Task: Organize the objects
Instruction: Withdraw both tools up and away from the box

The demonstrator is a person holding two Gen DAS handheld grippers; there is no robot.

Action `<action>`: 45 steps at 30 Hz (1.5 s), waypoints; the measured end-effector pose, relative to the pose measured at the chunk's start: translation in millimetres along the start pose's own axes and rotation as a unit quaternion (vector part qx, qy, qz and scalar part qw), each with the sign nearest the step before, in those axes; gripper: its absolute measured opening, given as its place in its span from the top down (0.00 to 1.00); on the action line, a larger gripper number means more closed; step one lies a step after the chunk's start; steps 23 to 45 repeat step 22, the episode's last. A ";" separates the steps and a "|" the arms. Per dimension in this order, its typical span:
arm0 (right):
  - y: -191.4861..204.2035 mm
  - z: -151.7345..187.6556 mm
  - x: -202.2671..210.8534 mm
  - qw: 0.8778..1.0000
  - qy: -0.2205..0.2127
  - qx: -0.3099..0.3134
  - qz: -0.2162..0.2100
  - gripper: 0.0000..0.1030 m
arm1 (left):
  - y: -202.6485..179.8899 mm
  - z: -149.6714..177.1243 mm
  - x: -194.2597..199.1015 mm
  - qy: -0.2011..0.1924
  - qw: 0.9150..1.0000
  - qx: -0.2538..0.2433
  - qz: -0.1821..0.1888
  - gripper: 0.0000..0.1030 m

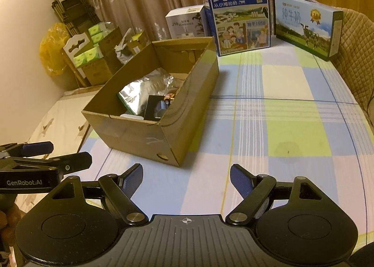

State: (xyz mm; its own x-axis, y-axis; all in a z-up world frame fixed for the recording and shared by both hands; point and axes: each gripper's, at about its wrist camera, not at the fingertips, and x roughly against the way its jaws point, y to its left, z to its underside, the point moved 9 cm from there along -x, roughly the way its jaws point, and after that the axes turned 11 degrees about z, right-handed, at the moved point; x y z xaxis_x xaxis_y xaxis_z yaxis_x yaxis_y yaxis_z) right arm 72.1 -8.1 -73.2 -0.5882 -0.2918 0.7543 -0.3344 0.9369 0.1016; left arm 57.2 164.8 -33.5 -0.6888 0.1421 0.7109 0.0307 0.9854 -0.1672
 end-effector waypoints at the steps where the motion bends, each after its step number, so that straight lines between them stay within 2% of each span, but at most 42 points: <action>1: -0.4 0.4 -0.1 1.000 0.000 0.000 0.000 0.23 | -0.7 0.8 -0.4 0.000 1.000 0.000 -0.001 0.01; 45: -1.0 2.9 -1.3 1.000 0.002 -0.004 0.002 0.23 | -2.2 3.1 -0.1 -0.006 1.000 0.001 0.007 0.01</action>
